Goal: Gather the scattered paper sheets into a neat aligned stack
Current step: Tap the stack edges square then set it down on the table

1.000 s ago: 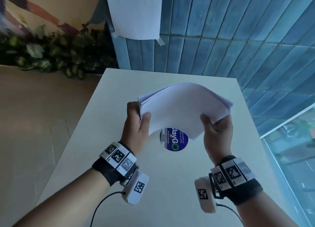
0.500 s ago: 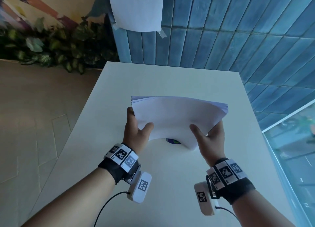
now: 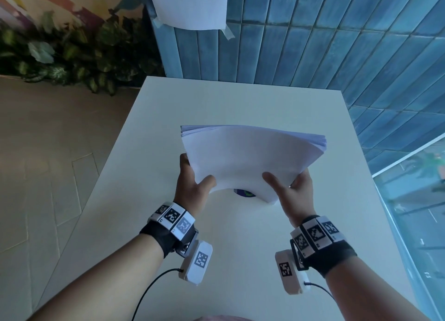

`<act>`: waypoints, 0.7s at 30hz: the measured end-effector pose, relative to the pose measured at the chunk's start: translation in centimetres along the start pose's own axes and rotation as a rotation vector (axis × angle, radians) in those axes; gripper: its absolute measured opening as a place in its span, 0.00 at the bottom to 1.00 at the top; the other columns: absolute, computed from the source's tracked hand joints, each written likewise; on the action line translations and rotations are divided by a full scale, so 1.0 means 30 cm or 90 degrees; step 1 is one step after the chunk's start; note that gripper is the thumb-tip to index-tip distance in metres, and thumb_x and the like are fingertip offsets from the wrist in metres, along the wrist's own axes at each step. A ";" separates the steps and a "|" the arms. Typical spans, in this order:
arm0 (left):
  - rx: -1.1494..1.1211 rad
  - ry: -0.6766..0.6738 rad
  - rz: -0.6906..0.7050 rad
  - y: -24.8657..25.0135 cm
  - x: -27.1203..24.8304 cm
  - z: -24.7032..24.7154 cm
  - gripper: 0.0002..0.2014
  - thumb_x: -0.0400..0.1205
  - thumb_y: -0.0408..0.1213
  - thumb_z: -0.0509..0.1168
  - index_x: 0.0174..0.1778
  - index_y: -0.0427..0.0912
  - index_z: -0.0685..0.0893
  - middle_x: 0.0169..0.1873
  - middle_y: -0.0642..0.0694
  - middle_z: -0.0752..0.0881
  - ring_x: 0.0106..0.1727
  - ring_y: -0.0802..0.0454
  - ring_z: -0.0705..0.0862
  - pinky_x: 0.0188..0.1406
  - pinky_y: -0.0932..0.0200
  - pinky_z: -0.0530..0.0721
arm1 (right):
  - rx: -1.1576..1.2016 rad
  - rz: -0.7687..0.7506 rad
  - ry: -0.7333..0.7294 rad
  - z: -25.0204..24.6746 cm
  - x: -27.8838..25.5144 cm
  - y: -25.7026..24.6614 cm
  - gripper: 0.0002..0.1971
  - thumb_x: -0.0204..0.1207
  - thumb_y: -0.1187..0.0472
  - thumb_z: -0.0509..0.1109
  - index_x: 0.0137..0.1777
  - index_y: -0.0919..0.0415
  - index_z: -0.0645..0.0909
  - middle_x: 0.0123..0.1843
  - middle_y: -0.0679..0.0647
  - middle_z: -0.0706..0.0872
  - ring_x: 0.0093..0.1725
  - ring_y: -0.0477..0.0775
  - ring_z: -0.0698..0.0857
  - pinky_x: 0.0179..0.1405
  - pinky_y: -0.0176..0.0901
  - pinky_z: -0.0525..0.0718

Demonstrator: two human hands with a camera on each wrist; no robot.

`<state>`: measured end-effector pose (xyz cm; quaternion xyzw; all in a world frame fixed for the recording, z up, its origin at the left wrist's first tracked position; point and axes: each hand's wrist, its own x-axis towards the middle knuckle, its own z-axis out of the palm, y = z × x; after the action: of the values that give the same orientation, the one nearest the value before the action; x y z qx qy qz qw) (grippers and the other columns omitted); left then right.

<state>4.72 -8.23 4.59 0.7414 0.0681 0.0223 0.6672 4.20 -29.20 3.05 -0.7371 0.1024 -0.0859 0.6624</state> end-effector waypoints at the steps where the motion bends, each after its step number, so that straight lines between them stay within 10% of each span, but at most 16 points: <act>1: -0.005 0.001 0.000 -0.001 0.003 0.000 0.24 0.65 0.30 0.62 0.54 0.58 0.71 0.51 0.53 0.84 0.48 0.61 0.84 0.48 0.48 0.83 | 0.013 0.003 0.010 0.006 0.000 0.000 0.24 0.65 0.60 0.80 0.61 0.57 0.79 0.55 0.50 0.89 0.55 0.49 0.88 0.52 0.44 0.86; 6: -0.004 0.024 0.002 -0.009 0.009 0.004 0.21 0.71 0.33 0.58 0.52 0.65 0.72 0.54 0.52 0.85 0.51 0.55 0.84 0.49 0.50 0.81 | 0.029 0.000 0.028 0.017 0.000 -0.002 0.18 0.72 0.62 0.78 0.61 0.56 0.79 0.54 0.51 0.89 0.55 0.49 0.87 0.52 0.43 0.84; 10: 0.000 0.028 0.033 -0.005 0.014 0.010 0.18 0.74 0.31 0.58 0.51 0.63 0.71 0.50 0.60 0.83 0.47 0.70 0.82 0.51 0.74 0.78 | 0.017 -0.014 0.039 0.025 -0.002 -0.003 0.16 0.74 0.64 0.76 0.60 0.57 0.79 0.54 0.52 0.88 0.54 0.49 0.87 0.51 0.39 0.83; 17: 0.023 0.006 0.026 -0.041 0.023 -0.006 0.20 0.74 0.34 0.61 0.52 0.66 0.70 0.54 0.58 0.84 0.53 0.61 0.83 0.56 0.55 0.81 | 0.003 -0.023 0.039 0.021 -0.006 0.020 0.21 0.73 0.63 0.77 0.65 0.58 0.77 0.56 0.50 0.87 0.55 0.42 0.86 0.47 0.25 0.82; 21: 0.040 0.011 0.021 -0.065 0.026 0.002 0.22 0.77 0.30 0.61 0.55 0.65 0.69 0.56 0.58 0.83 0.55 0.68 0.82 0.59 0.66 0.75 | -0.021 -0.014 0.036 0.025 0.005 0.040 0.21 0.73 0.66 0.76 0.65 0.59 0.76 0.56 0.51 0.87 0.53 0.38 0.84 0.46 0.21 0.80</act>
<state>5.35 -8.00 2.61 0.7628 0.0623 0.0375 0.6425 4.49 -28.64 1.79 -0.7466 0.1145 -0.1118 0.6458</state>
